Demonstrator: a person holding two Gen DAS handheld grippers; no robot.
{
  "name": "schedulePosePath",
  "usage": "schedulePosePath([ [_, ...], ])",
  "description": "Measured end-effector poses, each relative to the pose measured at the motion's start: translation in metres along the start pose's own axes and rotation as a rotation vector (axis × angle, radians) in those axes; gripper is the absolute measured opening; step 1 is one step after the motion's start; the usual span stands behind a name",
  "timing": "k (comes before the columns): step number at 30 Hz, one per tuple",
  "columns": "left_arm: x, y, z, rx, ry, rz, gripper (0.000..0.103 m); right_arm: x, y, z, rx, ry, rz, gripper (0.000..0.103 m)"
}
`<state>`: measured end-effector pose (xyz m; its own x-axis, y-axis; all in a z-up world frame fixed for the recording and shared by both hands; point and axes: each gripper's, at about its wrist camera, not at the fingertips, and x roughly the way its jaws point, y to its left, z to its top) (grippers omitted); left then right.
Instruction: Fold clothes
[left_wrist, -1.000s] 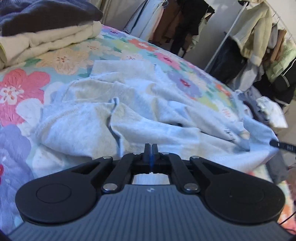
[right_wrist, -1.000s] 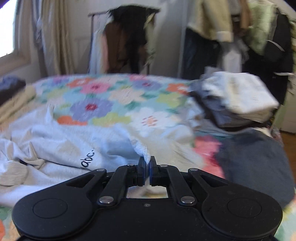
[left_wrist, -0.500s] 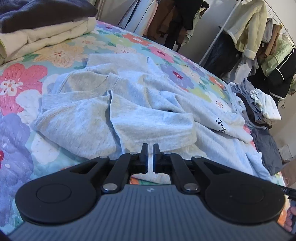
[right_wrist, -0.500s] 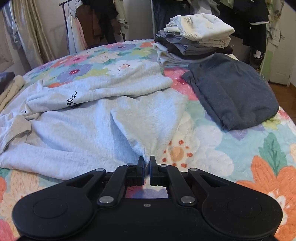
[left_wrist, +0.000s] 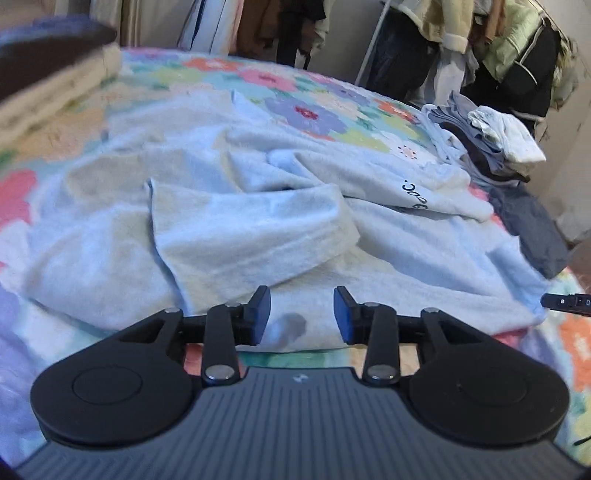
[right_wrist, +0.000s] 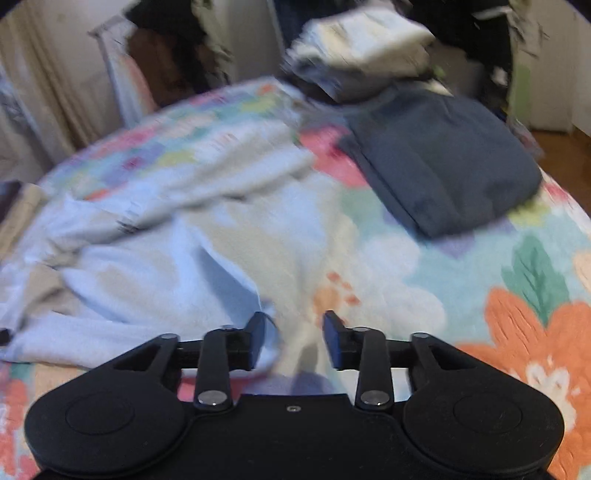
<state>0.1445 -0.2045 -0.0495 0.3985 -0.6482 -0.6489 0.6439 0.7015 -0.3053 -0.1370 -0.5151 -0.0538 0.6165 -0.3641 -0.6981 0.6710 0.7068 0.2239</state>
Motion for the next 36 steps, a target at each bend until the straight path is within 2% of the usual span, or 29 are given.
schedulePosePath([
  [2, 0.006, 0.000, 0.000, 0.006, -0.014, 0.015, 0.045, 0.000, 0.004, 0.004, -0.001, -0.012, 0.029, 0.061],
  [4, 0.016, -0.002, 0.002, 0.030, -0.032, 0.049, 0.055, 0.008, 0.008, 0.006, -0.029, -0.008, -0.007, 0.061],
  [6, 0.024, -0.002, 0.003, 0.039, -0.048, 0.069, 0.055, 0.021, 0.015, 0.006, -0.089, 0.019, -0.040, 0.061],
  [7, 0.027, -0.002, 0.002, 0.034, -0.048, 0.074, 0.042, 0.028, 0.019, 0.005, -0.136, 0.038, -0.051, 0.061],
  [9, 0.027, -0.003, 0.002, 0.059, -0.038, 0.102, 0.000, 0.038, 0.029, 0.001, -0.244, 0.038, -0.070, 0.057],
  [10, 0.025, -0.005, 0.002, 0.078, -0.035, 0.118, 0.000, 0.038, 0.034, -0.002, -0.292, 0.012, -0.065, 0.050],
  [11, 0.020, -0.007, 0.003, 0.097, -0.056, 0.137, 0.000, 0.037, 0.037, -0.003, -0.324, -0.007, -0.050, 0.028],
  [12, 0.012, -0.010, 0.003, 0.115, -0.085, 0.155, 0.000, 0.036, 0.038, -0.003, -0.335, -0.012, -0.051, 0.011],
  [15, -0.015, -0.013, 0.004, 0.090, -0.141, 0.174, 0.000, 0.023, 0.033, 0.004, -0.307, -0.069, -0.078, 0.007],
  [17, -0.036, -0.008, 0.003, 0.025, -0.152, 0.141, 0.000, 0.009, 0.024, 0.010, -0.273, -0.117, -0.105, 0.006],
  [19, -0.051, 0.002, 0.001, -0.061, -0.146, 0.071, 0.000, -0.006, 0.016, 0.013, -0.257, -0.150, -0.141, 0.005],
  [21, -0.061, 0.009, -0.003, -0.121, -0.137, 0.040, 0.000, -0.012, 0.002, 0.009, -0.223, -0.135, -0.170, 0.004],
  [26, -0.053, 0.022, -0.015, -0.220, -0.028, 0.077, 0.002, -0.013, -0.037, -0.016, -0.060, -0.030, -0.205, 0.004],
  [29, -0.050, 0.030, -0.017, -0.253, 0.001, 0.095, 0.006, -0.021, -0.039, -0.025, -0.017, 0.000, -0.254, 0.005],
  [31, -0.050, 0.034, -0.017, -0.266, 0.009, 0.102, 0.018, -0.029, -0.025, -0.025, -0.011, -0.002, -0.233, 0.012],
  [33, -0.049, 0.041, -0.017, -0.286, 0.007, 0.094, 0.027, -0.037, 0.006, -0.022, -0.028, -0.001, -0.133, 0.018],
  [34, -0.050, 0.047, -0.017, -0.304, 0.002, 0.075, 0.027, -0.035, 0.026, -0.022, -0.043, 0.021, -0.035, 0.022],
  [36, -0.049, 0.058, -0.017, -0.355, -0.007, 0.008, 0.027, -0.028, 0.067, -0.023, -0.068, 0.072, 0.162, 0.057],
])
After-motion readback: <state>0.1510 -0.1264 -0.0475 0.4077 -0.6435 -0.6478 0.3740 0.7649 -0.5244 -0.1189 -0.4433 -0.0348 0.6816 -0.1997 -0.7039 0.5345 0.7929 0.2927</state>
